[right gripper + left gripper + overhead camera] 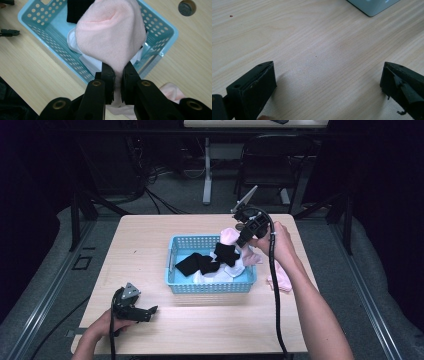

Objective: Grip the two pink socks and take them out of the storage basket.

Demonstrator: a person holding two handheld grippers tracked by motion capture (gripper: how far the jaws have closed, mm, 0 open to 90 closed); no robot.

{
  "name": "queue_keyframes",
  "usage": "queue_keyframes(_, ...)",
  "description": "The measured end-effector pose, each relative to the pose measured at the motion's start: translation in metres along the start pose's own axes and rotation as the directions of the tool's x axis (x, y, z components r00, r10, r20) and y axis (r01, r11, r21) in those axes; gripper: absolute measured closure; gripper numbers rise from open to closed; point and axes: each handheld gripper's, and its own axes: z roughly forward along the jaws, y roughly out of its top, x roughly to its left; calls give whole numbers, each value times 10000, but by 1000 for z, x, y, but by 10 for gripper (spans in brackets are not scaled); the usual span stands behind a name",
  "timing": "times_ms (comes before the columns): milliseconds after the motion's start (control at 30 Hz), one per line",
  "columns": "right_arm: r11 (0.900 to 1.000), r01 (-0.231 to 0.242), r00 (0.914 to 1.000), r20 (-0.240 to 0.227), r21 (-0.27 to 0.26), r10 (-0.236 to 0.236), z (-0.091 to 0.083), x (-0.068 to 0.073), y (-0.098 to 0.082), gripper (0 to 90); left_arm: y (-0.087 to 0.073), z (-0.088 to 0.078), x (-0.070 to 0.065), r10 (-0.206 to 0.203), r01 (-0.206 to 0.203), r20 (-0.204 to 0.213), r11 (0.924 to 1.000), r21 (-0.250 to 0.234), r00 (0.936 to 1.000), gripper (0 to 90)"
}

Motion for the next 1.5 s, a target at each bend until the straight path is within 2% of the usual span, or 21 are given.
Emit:
queue_keyframes(233,9997,-240,9995,209,-10,240,-11,-11,-9,827,0,0,0,31,-31,9,10000,13,10000,2)
queue_keyframes(433,9984,-571,9977,362,43,569,-20,-26,-22,827,0,0,0,59,-59,2,10000,18,10000,2)
queue_keyframes(533,9970,-775,9960,448,-5,774,-24,-35,-30,827,0,0,0,41,-41,1,10000,17,10000,2)
queue_keyframes(567,9962,-869,9949,512,62,865,-26,-42,-36,826,0,0,0,28,-28,3,10000,9,10000,2)
queue_keyframes(633,9951,-989,9936,559,47,985,-26,-46,-39,827,0,0,0,55,-55,5,10000,10,10000,2)
queue_keyframes(700,9911,-1333,9892,622,25,1329,-24,-58,-49,826,0,0,0,17,-17,0,10000,2,10000,2)
queue_keyframes(767,9893,-1458,9871,676,61,1450,-23,-62,-53,826,0,0,0,38,-38,-1,10000,17,10000,2)
queue_keyframes(800,9851,-1714,9829,708,137,1700,-19,-71,-60,826,0,0,0,38,-37,-3,10000,16,10000,2)
queue_keyframes(867,9796,-2006,9771,747,126,1991,-13,-78,-67,826,0,0,0,48,-48,-10,10000,23,10000,2)
queue_keyframes(967,9724,-2314,9699,846,285,2283,-1,-88,-78,826,0,0,0,36,-35,-14,10000,19,10000,2)
queue_keyframes(1000,9724,-2314,9699,846,285,2283,-1,-88,-78,826,0,0,0,36,-35,-14,10000,19,10000,2)
queue_keyframes(1100,9576,-2829,9562,935,539,2773,21,-103,-95,825,0,0,0,35,-35,-5,10000,18,10000,2)
queue_keyframes(1133,9549,-2905,9545,894,617,2846,25,-106,-99,825,0,0,0,34,-34,-15,10000,20,10000,2)
queue_keyframes(1167,9479,-3120,9477,913,648,3058,33,-111,-104,825,0,0,0,39,-39,-15,10000,21,10000,2)
queue_keyframes(1233,9391,-3353,9403,893,754,3285,44,-115,-110,824,0,0,0,42,-42,-14,10000,22,10000,2)
queue_keyframes(1267,9375,-3371,9400,880,870,3298,50,-118,-113,823,0,0,0,39,-39,-15,10000,21,10000,2)
queue_keyframes(1300,9321,-3542,9334,890,760,3475,57,-119,-117,823,0,0,0,35,-35,-13,10000,22,10000,2)
queue_keyframes(1333,9321,-3542,9334,890,760,3475,57,-119,-117,823,0,0,0,35,-35,-13,10000,22,10000,2)
queue_keyframes(1367,9226,-3772,9247,880,812,3703,70,-123,-122,821,0,0,0,40,-40,-14,10000,21,10000,2)
queue_keyframes(1467,9214,-3758,9255,914,989,3676,80,-125,-125,817,0,0,0,38,-38,-13,10000,20,10000,2)
queue_keyframes(1500,9152,-3904,9194,936,1005,3819,85,-126,-127,817,0,0,0,35,-35,-13,10000,24,10000,2)
